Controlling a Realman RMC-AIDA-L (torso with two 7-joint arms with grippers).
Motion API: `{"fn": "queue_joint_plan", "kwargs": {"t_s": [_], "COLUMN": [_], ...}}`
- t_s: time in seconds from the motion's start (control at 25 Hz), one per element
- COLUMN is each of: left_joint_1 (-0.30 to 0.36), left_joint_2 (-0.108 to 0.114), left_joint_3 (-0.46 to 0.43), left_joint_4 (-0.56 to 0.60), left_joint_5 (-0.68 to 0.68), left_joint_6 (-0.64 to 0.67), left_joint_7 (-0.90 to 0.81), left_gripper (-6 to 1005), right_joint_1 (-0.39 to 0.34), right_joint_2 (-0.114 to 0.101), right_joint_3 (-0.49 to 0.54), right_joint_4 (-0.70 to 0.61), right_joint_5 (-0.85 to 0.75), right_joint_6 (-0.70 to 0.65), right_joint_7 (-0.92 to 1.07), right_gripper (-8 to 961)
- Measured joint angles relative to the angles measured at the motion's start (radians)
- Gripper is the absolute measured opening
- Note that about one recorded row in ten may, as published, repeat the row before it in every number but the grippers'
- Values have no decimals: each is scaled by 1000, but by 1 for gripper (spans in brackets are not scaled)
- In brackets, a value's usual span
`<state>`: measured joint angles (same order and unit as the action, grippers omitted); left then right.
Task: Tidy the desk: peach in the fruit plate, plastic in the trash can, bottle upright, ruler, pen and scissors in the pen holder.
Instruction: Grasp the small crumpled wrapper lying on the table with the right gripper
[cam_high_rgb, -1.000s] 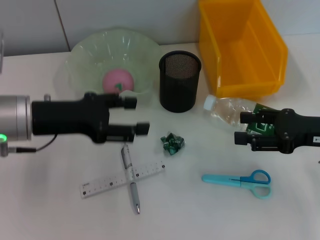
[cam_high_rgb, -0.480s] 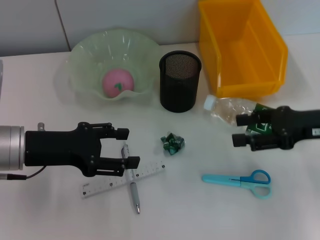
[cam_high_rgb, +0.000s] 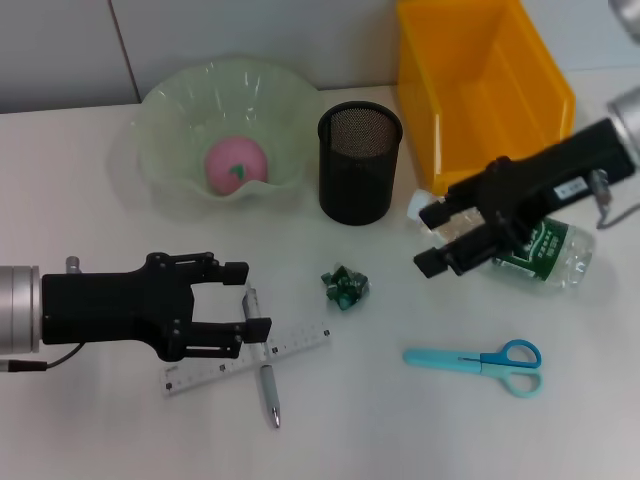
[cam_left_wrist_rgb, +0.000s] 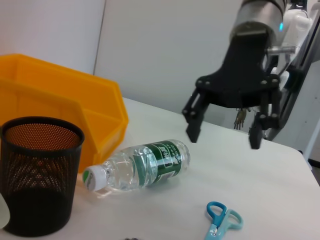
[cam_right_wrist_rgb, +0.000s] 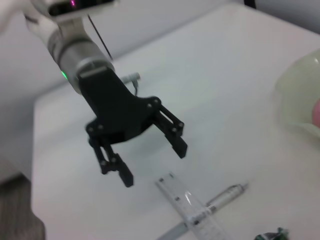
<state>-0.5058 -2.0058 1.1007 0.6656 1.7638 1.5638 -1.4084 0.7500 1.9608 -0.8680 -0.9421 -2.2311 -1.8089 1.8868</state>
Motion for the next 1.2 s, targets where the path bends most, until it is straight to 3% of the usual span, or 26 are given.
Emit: {"fn": "queue_joint_plan", "kwargs": {"t_s": [0.2, 0.24, 0.32, 0.44, 0.56, 1.2], "left_joint_1": [3, 3, 6, 11, 11, 15], "left_joint_2": [-1, -1, -1, -3, -4, -4], "left_joint_3": [-5, -5, -7, -13, -17, -32], "left_joint_4": [0, 0, -4, -5, -5, -6], "left_joint_5": [0, 0, 0, 1, 0, 0], "left_joint_6": [-2, -2, -6, -7, -7, -7], "left_joint_7": [5, 5, 6, 6, 2, -5], "left_gripper": [800, 800, 800, 800, 800, 800], "right_joint_1": [89, 113, 121, 141, 142, 153], "right_joint_2": [30, 45, 52, 91, 109, 120], "right_joint_3": [-58, -109, -132, -225, -289, -418], "right_joint_4": [-8, -4, -4, -2, 3, 157], "right_joint_5": [-129, -167, -181, -247, -262, -205], "right_joint_6": [61, 92, 107, 174, 232, 484], "right_joint_7": [9, 10, 11, 13, 13, -71], "right_gripper": [776, 776, 776, 775, 775, 776]}}
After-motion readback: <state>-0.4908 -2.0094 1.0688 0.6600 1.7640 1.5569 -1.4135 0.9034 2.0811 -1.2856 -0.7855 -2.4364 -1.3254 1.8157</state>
